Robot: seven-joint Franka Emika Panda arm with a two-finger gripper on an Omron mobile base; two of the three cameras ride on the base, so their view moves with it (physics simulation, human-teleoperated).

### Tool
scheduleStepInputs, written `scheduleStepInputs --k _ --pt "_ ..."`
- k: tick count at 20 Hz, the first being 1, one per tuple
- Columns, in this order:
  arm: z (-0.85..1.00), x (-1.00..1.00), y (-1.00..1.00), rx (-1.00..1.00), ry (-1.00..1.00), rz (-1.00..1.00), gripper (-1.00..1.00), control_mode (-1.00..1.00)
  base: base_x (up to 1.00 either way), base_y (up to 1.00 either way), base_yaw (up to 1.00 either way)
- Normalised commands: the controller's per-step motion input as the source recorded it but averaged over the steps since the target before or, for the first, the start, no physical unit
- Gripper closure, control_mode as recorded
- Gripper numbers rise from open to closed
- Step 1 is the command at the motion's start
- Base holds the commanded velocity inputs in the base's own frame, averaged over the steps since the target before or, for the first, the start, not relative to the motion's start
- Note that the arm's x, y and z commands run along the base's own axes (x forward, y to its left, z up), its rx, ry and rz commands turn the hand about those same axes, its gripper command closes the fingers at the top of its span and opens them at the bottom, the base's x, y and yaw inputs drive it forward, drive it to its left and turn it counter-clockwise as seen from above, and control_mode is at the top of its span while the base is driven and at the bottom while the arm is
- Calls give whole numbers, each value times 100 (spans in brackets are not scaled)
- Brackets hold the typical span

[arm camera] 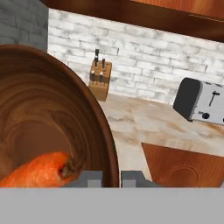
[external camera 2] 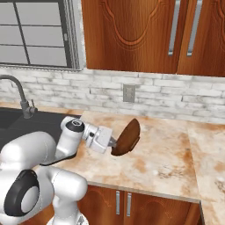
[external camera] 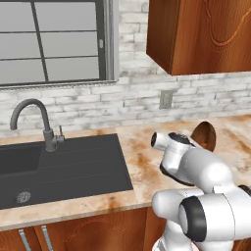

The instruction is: Dump the banana and carrot from the bowl so the bowl can be washed. Place the bowl in the sink after clearing the leftovers.

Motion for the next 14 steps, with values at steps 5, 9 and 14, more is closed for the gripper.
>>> scheduleStepInputs --k 5,9,14 --pt "11 0 1 -10 0 -2 100 -100 0 0 0" --pt "11 -3 -23 -23 0 -13 100 -100 0 0 0" --pt "-15 0 24 -33 5 -2 100 -100 0 0 0"
